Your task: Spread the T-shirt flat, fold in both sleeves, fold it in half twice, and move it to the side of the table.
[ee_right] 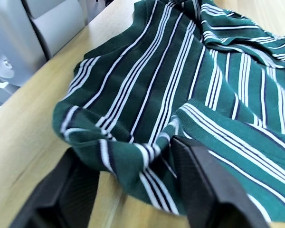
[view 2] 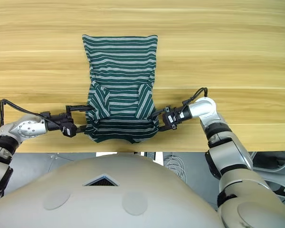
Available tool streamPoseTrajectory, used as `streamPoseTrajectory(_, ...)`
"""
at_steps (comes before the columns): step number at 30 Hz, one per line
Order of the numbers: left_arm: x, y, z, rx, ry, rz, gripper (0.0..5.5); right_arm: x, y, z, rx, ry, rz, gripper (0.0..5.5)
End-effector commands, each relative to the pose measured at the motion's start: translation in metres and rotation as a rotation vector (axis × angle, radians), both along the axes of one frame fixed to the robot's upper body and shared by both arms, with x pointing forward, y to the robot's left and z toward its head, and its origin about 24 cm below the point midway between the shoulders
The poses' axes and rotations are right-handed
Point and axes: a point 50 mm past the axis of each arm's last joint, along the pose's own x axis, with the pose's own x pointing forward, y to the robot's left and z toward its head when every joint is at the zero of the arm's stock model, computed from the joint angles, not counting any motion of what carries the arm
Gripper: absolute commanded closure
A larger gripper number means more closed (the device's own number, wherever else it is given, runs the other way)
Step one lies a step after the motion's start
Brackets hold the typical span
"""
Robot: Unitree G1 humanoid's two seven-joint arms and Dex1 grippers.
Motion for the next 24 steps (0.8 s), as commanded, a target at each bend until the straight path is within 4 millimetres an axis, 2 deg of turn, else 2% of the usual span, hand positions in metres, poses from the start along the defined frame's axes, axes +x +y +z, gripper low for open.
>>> streamPoseTrajectory(1, -0.038, 0.006, -0.029, 0.161, 0.222, -0.086, 2.15, 0.005, 0.001, 0.001, 0.006, -0.019, -0.043, 3.57)
streamPoseTrajectory(4, -0.040, 0.007, -0.031, 0.195, 0.231, -0.111, 2.98, 0.007, 0.003, 0.001, 0.013, -0.025, -0.057, 4.29)
streamPoseTrajectory(10, -0.044, 0.012, -0.032, 0.239, 0.244, -0.151, 4.09, 0.010, 0.004, 0.004, 0.035, -0.038, -0.065, 5.40)
streamPoseTrajectory(18, -0.040, 0.013, -0.021, 0.197, 0.189, -0.191, 5.49, 0.008, -0.005, 0.009, 0.058, -0.010, -0.066, 5.49)
streamPoseTrajectory(24, -0.044, 0.011, -0.005, 0.074, 0.154, -0.160, 5.50, 0.004, -0.016, 0.025, 0.154, 0.049, -0.090, 5.49)
